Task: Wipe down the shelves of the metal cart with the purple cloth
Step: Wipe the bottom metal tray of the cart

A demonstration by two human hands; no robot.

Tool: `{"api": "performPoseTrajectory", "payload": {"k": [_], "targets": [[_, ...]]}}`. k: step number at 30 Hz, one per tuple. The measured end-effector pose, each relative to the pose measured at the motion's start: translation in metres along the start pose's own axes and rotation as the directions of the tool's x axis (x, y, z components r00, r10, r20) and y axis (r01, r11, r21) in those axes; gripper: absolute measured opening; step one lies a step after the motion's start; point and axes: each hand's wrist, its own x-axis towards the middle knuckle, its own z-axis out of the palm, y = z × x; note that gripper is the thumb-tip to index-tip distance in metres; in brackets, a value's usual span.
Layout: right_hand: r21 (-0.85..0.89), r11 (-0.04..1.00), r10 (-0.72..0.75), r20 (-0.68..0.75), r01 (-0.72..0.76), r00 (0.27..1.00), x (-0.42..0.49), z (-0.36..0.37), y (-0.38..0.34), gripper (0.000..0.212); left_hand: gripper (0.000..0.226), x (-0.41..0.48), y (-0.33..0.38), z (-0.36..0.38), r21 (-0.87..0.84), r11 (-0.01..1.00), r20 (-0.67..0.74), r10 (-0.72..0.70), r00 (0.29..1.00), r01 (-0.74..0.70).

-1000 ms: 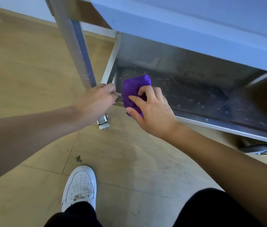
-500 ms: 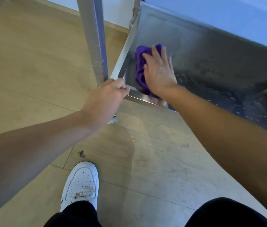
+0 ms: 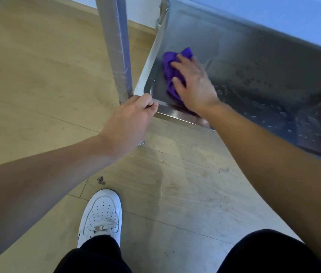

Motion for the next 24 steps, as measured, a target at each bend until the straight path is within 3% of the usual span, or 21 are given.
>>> {"api": "performPoseTrajectory", "payload": {"k": [2, 4, 9, 12, 15, 20, 22, 24], "targets": [[-0.009, 0.986, 0.165, -0.05, -0.165, 0.985, 0.003, -0.005, 0.012, 0.043, 0.052, 0.001, 0.002, -0.002, -0.001, 1.0, 0.008, -0.008, 1.0, 0.008], [-0.013, 0.973, 0.227, -0.077, -0.228, 0.971, 0.003, -0.004, 0.009, 0.043, 0.051, 0.001, 0.003, -0.004, -0.003, 1.0, 0.009, -0.006, 1.0, 0.006], [0.078, 0.994, -0.077, 0.026, 0.075, 0.997, -0.006, 0.021, -0.04, 0.042, 0.052, -0.002, 0.003, -0.004, 0.006, 1.0, -0.007, 0.008, 1.0, -0.008], [0.104, 0.985, -0.142, 0.052, 0.136, 0.989, -0.001, 0.021, -0.039, 0.041, 0.058, -0.004, 0.001, -0.002, 0.016, 0.999, -0.01, 0.028, 1.0, -0.027], [0.086, 0.991, -0.103, 0.037, 0.099, 0.994, 0.005, 0.015, -0.022, 0.04, 0.054, -0.005, -0.003, 0.002, 0.025, 0.999, 0.008, 0.025, 1.0, -0.025], [0.088, 0.979, 0.189, -0.038, -0.186, 0.981, -0.003, 0.001, 0.0, 0.041, 0.052, -0.002, -0.006, 0.003, 0.012, 0.999, 0.053, 0.038, 0.998, -0.038], [0.066, 0.984, 0.166, -0.026, -0.164, 0.986, -0.009, 0.006, -0.017, 0.041, 0.05, -0.002, -0.002, -0.001, 0.013, 1.0, 0.027, 0.019, 0.999, -0.019], [0.051, 0.998, 0.047, -0.006, -0.047, 0.999, -0.014, 0.018, -0.037, 0.041, 0.055, -0.001, 0.003, -0.005, 0.031, 0.999, 0.011, 0.014, 1.0, -0.014]]}}
